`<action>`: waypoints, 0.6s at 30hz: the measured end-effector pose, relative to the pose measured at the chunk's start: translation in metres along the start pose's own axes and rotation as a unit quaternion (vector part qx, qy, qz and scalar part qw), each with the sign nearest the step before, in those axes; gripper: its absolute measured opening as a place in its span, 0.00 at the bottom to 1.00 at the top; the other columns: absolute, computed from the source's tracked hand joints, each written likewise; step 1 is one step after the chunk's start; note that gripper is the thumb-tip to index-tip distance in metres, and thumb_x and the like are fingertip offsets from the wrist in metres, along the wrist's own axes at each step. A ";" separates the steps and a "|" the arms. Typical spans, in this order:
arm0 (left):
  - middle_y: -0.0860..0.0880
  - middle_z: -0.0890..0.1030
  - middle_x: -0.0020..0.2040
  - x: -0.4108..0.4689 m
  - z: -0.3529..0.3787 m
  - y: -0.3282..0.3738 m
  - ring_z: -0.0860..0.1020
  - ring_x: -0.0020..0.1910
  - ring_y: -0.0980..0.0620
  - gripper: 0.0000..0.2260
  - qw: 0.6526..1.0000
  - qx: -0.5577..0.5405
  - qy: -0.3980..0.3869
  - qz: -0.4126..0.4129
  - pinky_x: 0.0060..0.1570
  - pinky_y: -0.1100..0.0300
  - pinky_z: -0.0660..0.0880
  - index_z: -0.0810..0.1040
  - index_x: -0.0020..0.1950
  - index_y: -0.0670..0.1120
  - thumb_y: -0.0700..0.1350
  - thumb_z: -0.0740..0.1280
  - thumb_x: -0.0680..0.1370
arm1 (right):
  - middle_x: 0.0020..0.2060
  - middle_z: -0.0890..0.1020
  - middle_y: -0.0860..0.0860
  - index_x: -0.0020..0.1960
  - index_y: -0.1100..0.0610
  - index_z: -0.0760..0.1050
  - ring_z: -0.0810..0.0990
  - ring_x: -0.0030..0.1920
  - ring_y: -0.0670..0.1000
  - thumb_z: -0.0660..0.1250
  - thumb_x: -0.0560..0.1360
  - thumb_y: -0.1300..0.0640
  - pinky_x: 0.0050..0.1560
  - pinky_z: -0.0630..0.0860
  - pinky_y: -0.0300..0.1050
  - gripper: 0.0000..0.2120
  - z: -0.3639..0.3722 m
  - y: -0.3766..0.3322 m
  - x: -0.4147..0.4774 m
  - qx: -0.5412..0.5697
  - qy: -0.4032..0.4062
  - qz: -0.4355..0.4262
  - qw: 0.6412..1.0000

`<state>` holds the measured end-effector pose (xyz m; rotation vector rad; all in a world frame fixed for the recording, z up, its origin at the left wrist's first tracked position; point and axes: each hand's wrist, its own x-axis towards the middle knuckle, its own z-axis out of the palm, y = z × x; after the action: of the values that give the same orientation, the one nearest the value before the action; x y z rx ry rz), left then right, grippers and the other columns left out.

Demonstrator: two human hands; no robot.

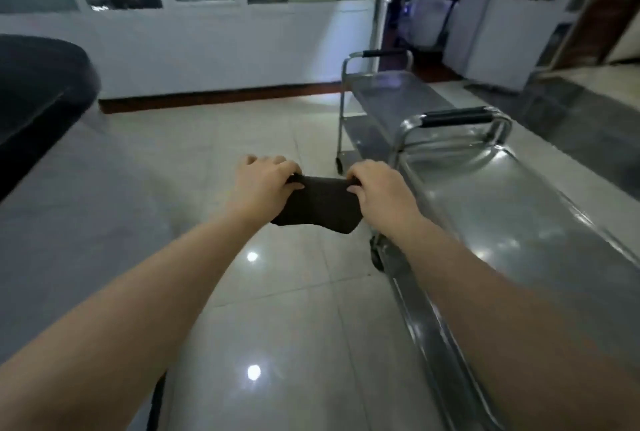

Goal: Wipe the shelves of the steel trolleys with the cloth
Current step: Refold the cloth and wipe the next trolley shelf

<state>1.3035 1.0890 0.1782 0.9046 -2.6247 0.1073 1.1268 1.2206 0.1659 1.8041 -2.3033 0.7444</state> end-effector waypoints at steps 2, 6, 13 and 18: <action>0.53 0.81 0.55 0.030 0.041 0.020 0.77 0.55 0.48 0.09 0.999 -0.015 -0.023 0.045 0.58 0.52 0.61 0.79 0.58 0.54 0.53 0.63 0.81 | 0.47 0.77 0.51 0.50 0.55 0.75 0.74 0.49 0.54 0.65 0.78 0.58 0.51 0.72 0.54 0.02 0.014 0.032 -0.011 0.003 -0.014 0.092 0.996; 0.53 0.80 0.55 0.083 0.120 0.070 0.76 0.55 0.49 0.07 0.983 -0.061 -0.099 0.141 0.57 0.53 0.59 0.78 0.56 0.54 0.53 0.63 0.80 | 0.47 0.77 0.51 0.49 0.56 0.75 0.74 0.50 0.55 0.65 0.78 0.59 0.53 0.72 0.53 0.01 0.040 0.102 -0.035 0.004 -0.022 0.225 0.974; 0.55 0.79 0.55 0.151 0.212 0.127 0.75 0.56 0.52 0.08 0.954 -0.112 -0.155 0.229 0.52 0.56 0.55 0.78 0.57 0.56 0.52 0.62 0.80 | 0.44 0.72 0.44 0.49 0.54 0.77 0.70 0.49 0.47 0.65 0.78 0.58 0.49 0.65 0.42 0.03 0.074 0.201 -0.046 -0.007 0.018 0.333 0.943; 0.55 0.80 0.54 0.183 0.259 0.128 0.76 0.54 0.51 0.08 0.939 -0.137 -0.195 0.247 0.51 0.57 0.56 0.79 0.57 0.57 0.51 0.63 0.81 | 0.49 0.76 0.50 0.50 0.56 0.77 0.73 0.50 0.53 0.65 0.78 0.60 0.50 0.72 0.50 0.03 0.111 0.217 -0.040 -0.017 0.031 0.362 0.931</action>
<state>1.0114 1.0359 0.0087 0.1683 -3.0735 -0.3381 0.9564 1.2425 -0.0116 0.8507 -2.9110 0.8057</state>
